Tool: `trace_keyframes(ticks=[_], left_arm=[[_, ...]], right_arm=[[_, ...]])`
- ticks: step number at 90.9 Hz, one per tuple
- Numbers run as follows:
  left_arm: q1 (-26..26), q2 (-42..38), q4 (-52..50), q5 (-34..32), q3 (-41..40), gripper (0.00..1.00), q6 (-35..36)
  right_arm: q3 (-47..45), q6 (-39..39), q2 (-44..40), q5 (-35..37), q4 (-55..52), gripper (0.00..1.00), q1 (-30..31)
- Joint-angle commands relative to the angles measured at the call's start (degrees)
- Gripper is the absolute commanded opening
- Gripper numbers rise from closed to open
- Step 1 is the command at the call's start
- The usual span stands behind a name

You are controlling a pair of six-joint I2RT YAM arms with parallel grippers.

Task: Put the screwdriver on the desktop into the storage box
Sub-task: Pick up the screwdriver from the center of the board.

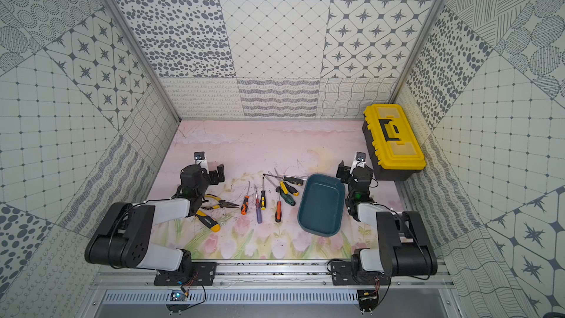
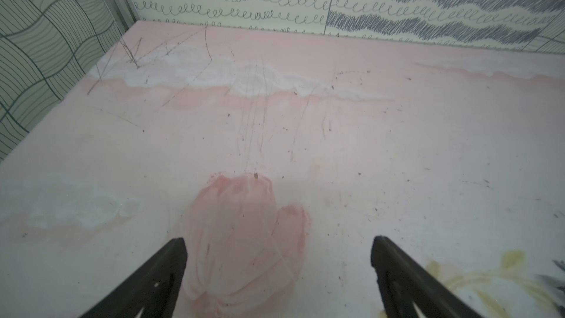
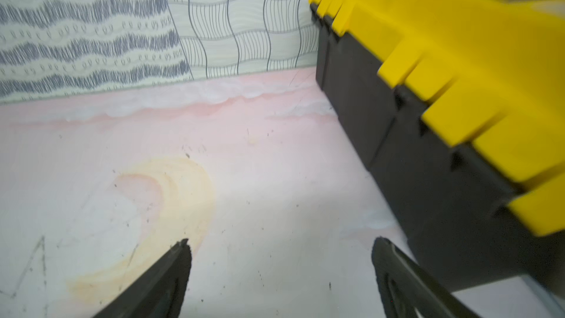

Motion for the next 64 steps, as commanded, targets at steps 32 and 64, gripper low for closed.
trace_keyframes(ticks=[32,64], left_arm=[[0.50,-16.05,-46.27,0.21,14.49,0.99,-19.09],[-9.99,-24.35,-67.98,12.13,15.58,0.94,-28.00]], right_arm=[[1.24,22.02,-37.90,-1.36,-41.96,0.97,-0.17],[7.80,39.26,-37.63,-10.28,-63.80,0.90,-0.17]])
